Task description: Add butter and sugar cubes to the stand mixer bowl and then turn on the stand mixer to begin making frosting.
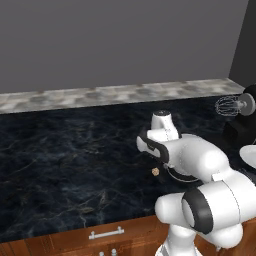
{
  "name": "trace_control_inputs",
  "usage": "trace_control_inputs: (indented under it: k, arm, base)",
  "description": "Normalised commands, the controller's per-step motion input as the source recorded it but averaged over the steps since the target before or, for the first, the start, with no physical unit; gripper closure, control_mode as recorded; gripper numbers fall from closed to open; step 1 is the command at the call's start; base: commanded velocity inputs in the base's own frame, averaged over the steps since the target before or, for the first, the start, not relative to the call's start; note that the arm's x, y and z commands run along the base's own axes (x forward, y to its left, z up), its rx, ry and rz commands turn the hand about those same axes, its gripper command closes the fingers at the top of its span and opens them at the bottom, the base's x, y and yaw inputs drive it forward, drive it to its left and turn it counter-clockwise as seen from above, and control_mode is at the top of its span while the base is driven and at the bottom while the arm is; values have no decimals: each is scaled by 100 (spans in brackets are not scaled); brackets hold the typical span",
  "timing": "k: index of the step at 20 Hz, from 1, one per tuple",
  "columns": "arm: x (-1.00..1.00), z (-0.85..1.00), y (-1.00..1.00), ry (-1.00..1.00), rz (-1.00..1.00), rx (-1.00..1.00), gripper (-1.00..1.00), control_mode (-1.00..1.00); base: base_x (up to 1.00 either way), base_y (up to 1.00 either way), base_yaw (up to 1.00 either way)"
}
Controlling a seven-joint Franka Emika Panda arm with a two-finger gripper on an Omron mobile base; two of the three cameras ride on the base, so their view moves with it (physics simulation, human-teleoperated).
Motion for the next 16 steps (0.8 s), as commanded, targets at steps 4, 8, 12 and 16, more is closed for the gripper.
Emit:
trace_control_inputs:
  k: [4, 8, 12, 16]
  arm:
    - [0, -8, 0, 0, 0, 0, -100, -100]
    - [0, -9, 0, 0, 0, 0, -100, -100]
    - [0, -10, 0, 0, 0, 0, -100, -100]
    - [0, -9, 0, 0, 0, 0, -100, -100]
  base:
    - [0, 0, 0]
    - [0, 0, 0]
    - [0, 0, 0]
    - [0, 0, 0]
